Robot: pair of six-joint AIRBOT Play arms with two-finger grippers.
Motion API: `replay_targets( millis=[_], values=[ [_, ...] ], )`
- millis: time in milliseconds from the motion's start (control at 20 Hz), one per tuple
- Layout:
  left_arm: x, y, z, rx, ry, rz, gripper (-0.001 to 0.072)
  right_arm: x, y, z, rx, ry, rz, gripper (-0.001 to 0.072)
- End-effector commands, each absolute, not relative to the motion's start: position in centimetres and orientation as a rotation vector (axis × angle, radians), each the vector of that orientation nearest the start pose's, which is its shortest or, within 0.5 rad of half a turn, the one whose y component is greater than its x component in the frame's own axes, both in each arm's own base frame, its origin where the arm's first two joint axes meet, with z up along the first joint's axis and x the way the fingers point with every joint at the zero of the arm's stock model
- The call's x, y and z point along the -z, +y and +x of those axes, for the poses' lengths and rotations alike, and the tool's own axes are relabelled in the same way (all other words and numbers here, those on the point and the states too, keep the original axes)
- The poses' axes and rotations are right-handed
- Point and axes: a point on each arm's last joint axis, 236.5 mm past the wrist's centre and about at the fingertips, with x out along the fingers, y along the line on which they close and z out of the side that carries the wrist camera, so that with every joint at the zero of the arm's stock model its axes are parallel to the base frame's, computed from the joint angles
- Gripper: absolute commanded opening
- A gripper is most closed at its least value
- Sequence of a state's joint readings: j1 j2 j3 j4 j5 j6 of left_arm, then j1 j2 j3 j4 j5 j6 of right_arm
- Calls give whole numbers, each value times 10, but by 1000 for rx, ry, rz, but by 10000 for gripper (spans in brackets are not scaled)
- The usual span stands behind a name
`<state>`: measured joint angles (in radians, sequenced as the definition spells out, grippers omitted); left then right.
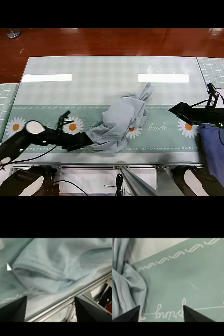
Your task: Fold the shirts.
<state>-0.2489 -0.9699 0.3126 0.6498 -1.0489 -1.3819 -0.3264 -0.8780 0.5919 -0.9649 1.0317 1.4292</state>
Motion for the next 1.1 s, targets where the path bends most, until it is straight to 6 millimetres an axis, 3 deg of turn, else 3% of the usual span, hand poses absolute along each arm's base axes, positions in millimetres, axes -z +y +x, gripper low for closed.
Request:
replay_targets(
  millis=[0,150,200,250,300,450,650,900,1050],
  values=[
    [104,-232,145,524,1643,-645,702,19,29,291,-67,1131,705,620],
    [96,-252,169,578,1558,-602,698,23,41,294,-96,1142,677,619],
    [92,-256,183,575,1514,-601,633,31,53,294,-121,1172,661,620],
    [85,-258,197,581,1471,-596,284,40,64,295,-139,1201,649,620],
    [78,-261,209,605,1424,-575,31,49,71,298,-140,1215,642,619],
    [58,-264,233,635,1355,-574,21,73,90,309,-147,1275,668,620],
    [45,-263,248,638,1323,-591,21,89,108,331,-190,1344,635,620],
    [45,-264,243,652,1342,-590,21,67,106,401,-208,1265,635,619],
    [45,-264,243,651,1341,-591,21,70,114,429,-215,1277,671,619]
  ],
)
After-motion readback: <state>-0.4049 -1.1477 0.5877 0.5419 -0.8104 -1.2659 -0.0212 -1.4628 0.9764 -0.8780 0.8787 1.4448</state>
